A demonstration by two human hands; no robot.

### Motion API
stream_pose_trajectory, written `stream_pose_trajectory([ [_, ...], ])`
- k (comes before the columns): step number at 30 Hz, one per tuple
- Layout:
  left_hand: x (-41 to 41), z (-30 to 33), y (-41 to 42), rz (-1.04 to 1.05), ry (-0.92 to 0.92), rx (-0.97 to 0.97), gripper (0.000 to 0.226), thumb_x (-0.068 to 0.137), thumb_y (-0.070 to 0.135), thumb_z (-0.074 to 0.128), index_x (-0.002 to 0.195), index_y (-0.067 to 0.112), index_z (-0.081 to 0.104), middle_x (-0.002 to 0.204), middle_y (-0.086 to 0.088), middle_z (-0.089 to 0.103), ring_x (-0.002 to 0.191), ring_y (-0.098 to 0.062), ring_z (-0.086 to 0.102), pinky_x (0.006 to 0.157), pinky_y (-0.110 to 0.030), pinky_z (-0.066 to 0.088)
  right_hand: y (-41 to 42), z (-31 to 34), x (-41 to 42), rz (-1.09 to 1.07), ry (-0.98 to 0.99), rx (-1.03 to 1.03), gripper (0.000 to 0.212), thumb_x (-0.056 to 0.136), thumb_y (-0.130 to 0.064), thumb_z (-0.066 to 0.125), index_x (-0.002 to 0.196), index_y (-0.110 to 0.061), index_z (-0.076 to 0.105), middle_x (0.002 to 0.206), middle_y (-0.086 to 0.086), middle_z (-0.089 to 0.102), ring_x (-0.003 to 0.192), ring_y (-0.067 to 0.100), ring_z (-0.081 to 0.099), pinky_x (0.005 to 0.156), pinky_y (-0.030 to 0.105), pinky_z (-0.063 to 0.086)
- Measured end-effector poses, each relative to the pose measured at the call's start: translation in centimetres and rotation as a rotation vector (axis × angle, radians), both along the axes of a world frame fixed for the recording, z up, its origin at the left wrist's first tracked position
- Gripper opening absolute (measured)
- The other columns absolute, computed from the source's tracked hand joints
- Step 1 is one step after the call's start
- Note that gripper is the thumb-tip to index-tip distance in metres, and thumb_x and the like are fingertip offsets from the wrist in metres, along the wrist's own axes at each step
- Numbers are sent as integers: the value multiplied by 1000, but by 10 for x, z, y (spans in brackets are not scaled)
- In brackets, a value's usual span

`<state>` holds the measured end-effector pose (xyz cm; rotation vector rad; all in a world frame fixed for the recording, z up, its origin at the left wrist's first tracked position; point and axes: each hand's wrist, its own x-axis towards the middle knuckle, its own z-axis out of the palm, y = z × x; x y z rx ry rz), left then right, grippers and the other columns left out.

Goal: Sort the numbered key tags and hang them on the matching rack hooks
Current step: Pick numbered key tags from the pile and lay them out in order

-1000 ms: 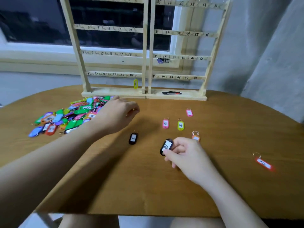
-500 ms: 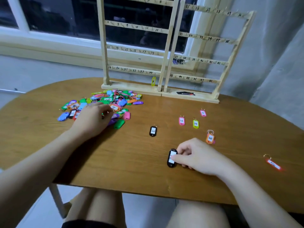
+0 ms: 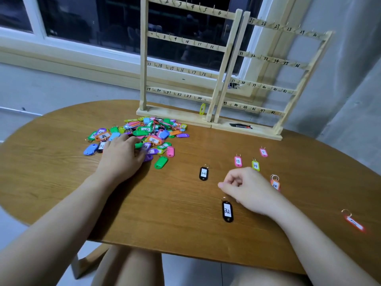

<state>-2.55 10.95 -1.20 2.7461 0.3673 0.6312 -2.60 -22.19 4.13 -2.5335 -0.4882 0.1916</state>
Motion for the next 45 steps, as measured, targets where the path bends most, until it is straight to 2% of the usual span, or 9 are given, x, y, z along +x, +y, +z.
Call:
stream_pose_trajectory([
  [5,1,-1,2,53,72,-4,51,97,51,52,136,19,59,134,-10,51,128,-31,42,108,-47,28,43,5,20,25,-65,115,25,95,-33,68,73,-21,66,61,-5,61,51,6,51,56,25,42],
  [10,6,0,5,-31,57,-22,41,96,52,57,127,27,67,128,-2,55,123,-25,48,103,-46,30,92,2,45,72,-101,136,18,95,-32,67,79,-24,69,74,-7,66,77,6,56,63,26,39],
  [19,11,1,5,-87,-9,-5,58,91,68,51,134,31,61,133,0,54,127,-23,40,106,-44,27,145,-6,89,157,-173,-95,17,95,-35,67,108,-26,74,102,-7,65,111,13,49,87,35,48],
  [24,18,1,7,-112,-46,53,41,91,62,58,116,34,73,122,3,58,117,-22,40,100,-42,28,151,-6,98,172,-124,-134,25,86,-40,77,108,-28,78,112,-4,67,114,11,49,91,35,47],
  [28,22,-3,8,-155,-104,54,27,91,53,65,104,32,78,110,5,63,108,-21,44,93,-41,30,151,-6,96,162,-161,-167,18,98,-27,64,111,-30,77,119,0,60,124,18,49,85,36,40],
  [30,22,-3,9,-169,-132,50,23,92,48,66,103,32,78,108,5,64,107,-21,45,91,-41,30,150,-5,94,159,-190,-165,18,100,-24,62,110,-27,77,105,-4,57,121,18,49,82,35,38],
  [35,22,-3,7,-161,-177,23,28,99,43,57,106,26,78,109,4,67,107,-22,50,90,-40,29,150,-8,98,158,-192,-93,12,98,-27,63,97,-26,75,104,-6,67,106,12,50,79,32,39],
  [39,22,-2,8,-166,-223,-20,26,100,38,57,105,22,77,100,2,66,100,-22,53,87,-39,31,144,-1,100,121,-25,213,12,99,-20,63,92,-16,72,82,-8,70,71,1,66,65,23,46],
  [45,18,3,5,-248,-262,-91,19,100,27,58,100,16,73,94,3,69,91,-19,59,83,-38,44,116,14,86,78,220,588,7,99,-13,64,100,-9,70,84,5,77,68,17,71,45,21,40],
])
